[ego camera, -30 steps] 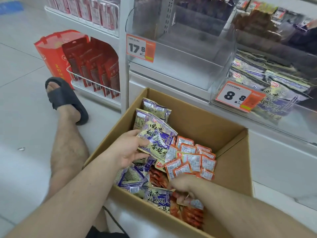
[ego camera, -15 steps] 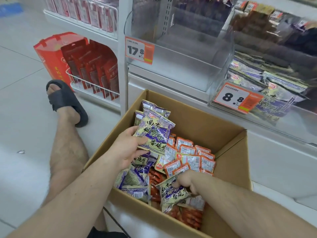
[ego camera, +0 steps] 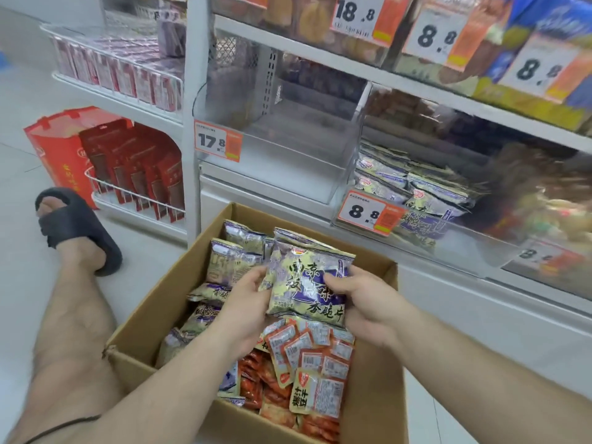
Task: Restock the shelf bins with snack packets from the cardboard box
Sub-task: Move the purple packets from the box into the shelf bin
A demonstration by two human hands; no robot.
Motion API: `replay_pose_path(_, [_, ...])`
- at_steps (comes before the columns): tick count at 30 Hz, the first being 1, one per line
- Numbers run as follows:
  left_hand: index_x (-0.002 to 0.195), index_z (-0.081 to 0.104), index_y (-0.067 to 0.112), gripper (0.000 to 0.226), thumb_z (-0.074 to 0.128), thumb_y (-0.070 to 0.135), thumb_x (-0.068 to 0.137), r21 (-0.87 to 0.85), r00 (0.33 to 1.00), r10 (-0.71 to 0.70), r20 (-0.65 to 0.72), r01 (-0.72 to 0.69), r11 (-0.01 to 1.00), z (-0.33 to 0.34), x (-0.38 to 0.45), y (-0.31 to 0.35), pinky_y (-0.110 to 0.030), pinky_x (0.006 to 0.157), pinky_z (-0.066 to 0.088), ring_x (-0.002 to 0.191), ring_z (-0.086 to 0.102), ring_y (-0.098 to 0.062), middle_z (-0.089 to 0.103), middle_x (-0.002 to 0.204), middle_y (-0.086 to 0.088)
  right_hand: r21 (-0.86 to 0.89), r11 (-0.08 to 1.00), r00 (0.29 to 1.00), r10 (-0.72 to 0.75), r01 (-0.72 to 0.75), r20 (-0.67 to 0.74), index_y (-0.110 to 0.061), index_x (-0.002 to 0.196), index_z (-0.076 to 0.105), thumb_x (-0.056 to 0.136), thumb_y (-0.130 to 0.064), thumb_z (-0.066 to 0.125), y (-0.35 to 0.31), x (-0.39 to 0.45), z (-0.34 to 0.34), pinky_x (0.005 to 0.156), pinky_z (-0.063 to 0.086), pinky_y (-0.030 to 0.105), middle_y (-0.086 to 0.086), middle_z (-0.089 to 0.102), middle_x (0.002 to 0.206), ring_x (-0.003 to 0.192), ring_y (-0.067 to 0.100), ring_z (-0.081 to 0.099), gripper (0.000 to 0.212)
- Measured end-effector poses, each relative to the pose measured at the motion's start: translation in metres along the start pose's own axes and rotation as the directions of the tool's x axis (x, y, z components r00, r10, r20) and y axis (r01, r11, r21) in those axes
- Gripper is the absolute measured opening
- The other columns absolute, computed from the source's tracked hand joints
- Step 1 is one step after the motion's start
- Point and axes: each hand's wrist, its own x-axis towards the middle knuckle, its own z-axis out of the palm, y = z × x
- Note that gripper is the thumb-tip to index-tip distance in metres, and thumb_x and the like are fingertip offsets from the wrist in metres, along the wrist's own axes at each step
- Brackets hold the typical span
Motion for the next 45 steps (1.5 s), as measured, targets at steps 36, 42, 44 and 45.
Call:
replay_pose_path(36, [0.125, 0.047, 0.040, 0.078, 0.087, 0.010, 0.066, 0.565, 0.720, 0.089, 0.688, -0.608, 0.558, 0.138, 0.018, 0.076, -0.029, 0.087, 0.057, 0.099, 0.068, -0.004, 0.069, 0.110, 0.012, -0.961, 0.171, 0.880, -0.460, 0.218, 0.118, -0.043, 0.119, 0.039, 0.052, -0.037, 0.096, -0.109, -0.078, -0.097, 0.078, 0.046, 0.007, -0.030, 0.056, 0.102, 0.094, -0.013, 0.056, 0.088])
replay_pose_path(42, [0.127, 0.047, 0.038, 0.076, 0.088, 0.023, 0.065, 0.542, 0.634, 0.055, 0.771, -0.699, 0.466, 0.189, 0.037, 0.089, -0.033, 0.092, 0.056, 0.102, 0.065, -0.001, 0.066, 0.115, 0.017, -0.980, 0.155, 0.901, -0.430, 0.127, 0.049, -0.036, 0.121, 0.055, 0.049, -0.041, 0.093, -0.140, -0.089, -0.122, 0.083, 0.057, 0.031, -0.018, 0.066, 0.106, 0.093, 0.001, 0.065, 0.082])
replay_pose_path(44, [0.131, 0.045, 0.039, 0.077, 0.088, 0.028, 0.068, 0.548, 0.642, 0.096, 0.760, -0.714, 0.435, 0.206, 0.045, 0.087, -0.032, 0.096, 0.054, 0.107, 0.062, 0.001, 0.062, 0.118, 0.021, -0.996, 0.086, 0.884, -0.466, 0.003, -0.038, -0.031, 0.102, 0.061, 0.047, -0.046, 0.091, -0.156, -0.093, -0.130, 0.076, 0.058, 0.036, -0.013, 0.069, 0.094, 0.082, 0.005, 0.066, 0.065])
replay_pose_path(45, [0.137, 0.043, 0.037, 0.080, 0.086, 0.034, 0.070, 0.563, 0.657, 0.145, 0.740, -0.723, 0.400, 0.213, 0.051, 0.085, -0.032, 0.100, 0.051, 0.113, 0.059, 0.000, 0.058, 0.123, 0.022, -0.996, 0.043, 0.864, -0.495, -0.077, -0.088, -0.028, 0.096, 0.061, 0.047, -0.047, 0.089, -0.166, -0.095, -0.135, 0.072, 0.058, 0.037, -0.011, 0.069, 0.089, 0.079, 0.007, 0.065, 0.059])
